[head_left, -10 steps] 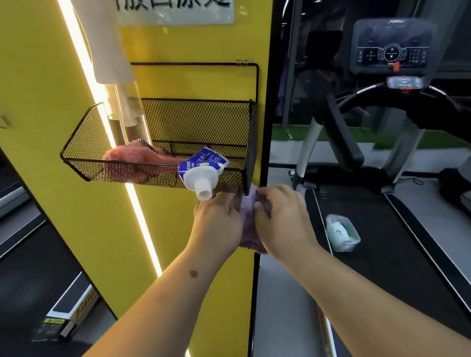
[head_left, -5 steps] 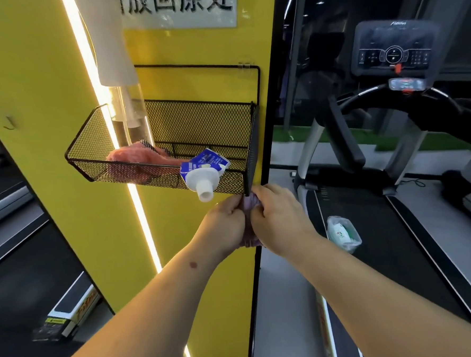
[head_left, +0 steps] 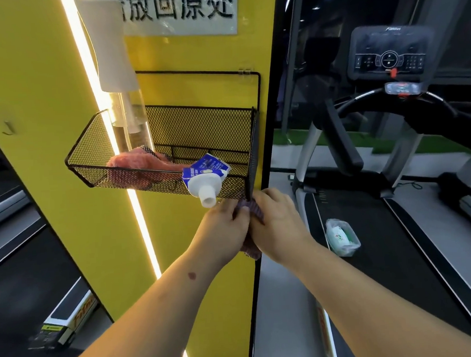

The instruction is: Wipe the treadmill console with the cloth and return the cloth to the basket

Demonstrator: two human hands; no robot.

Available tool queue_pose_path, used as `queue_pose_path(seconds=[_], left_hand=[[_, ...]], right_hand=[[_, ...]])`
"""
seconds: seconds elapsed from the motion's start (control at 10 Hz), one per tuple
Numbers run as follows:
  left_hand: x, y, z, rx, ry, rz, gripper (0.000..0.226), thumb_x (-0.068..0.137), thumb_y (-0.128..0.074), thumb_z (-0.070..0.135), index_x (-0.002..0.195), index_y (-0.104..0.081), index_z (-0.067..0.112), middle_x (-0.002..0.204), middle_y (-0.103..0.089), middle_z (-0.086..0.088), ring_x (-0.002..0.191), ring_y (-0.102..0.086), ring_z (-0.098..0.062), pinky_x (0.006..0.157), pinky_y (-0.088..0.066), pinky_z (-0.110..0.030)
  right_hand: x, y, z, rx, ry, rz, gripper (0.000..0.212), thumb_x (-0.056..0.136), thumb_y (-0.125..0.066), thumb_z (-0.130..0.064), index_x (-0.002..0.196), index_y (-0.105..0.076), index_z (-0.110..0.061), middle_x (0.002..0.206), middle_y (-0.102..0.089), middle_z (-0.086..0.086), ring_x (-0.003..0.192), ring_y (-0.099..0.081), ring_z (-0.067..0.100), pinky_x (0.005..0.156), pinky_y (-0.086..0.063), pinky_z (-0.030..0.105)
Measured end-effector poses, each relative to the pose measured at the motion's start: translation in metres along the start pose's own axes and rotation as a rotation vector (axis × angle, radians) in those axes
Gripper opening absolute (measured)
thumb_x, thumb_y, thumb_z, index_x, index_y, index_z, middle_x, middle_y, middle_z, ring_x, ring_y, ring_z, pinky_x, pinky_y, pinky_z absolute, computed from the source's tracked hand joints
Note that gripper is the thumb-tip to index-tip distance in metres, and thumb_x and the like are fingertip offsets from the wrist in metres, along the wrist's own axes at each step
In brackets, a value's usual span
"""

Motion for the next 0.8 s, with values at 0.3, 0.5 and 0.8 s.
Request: queue_pose_path(seconds=[0.3, 0.5, 0.8], left_hand=[[-0.005, -0.008, -0.004, -0.019, -0.054, 0.033, 0.035, 0.099, -0.048, 0.001, 0.078, -0.053, 0.029, 0.061, -0.063, 0.007, 0.052, -0.061, 0.003, 0.043, -0.040, -0.010], [-0.008, -0.006, -0.004, 0.004, -0.132, -0.001, 0.024, 0.099, -0.052, 0.010, 0.087, -0.051, 0.030, 0.072, -0.064, 0.013, 0.063, -0.062, -0.002, 0.053, -0.044, -0.020], [-0.018, 0.012, -0.017, 0.099, -0.240, 0.171, 0.040, 0.104, -0.053, 0.019, 0.144, -0.056, 0.022, 0.137, -0.060, 0.007, 0.126, -0.048, -0.012, 0.096, -0.030, -0.015]], right_hand=[[-0.007, -0.006, 0.006, 0.125, -0.024, -0.019, 0.042, 0.070, -0.044, -0.042, 0.108, -0.060, -0.036, 0.091, -0.057, -0.013, 0.083, -0.061, 0.015, 0.068, -0.056, 0.040], [-0.009, -0.002, 0.008, 0.149, 0.019, 0.009, 0.036, 0.082, -0.050, -0.021, 0.116, -0.055, -0.035, 0.095, -0.063, -0.010, 0.091, -0.062, 0.016, 0.073, -0.056, 0.041], [-0.018, 0.008, 0.016, 0.182, -0.003, 0.082, 0.053, 0.092, -0.058, -0.031, 0.144, -0.049, -0.030, 0.128, -0.061, -0.008, 0.120, -0.055, 0.012, 0.100, -0.050, 0.040]])
Point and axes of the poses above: each hand's wrist, its own x-axis towards the middle knuckle, its own y-axis out of the back of the hand, z = x × y, the point moved 6 cm from there along x, towards the middle knuckle
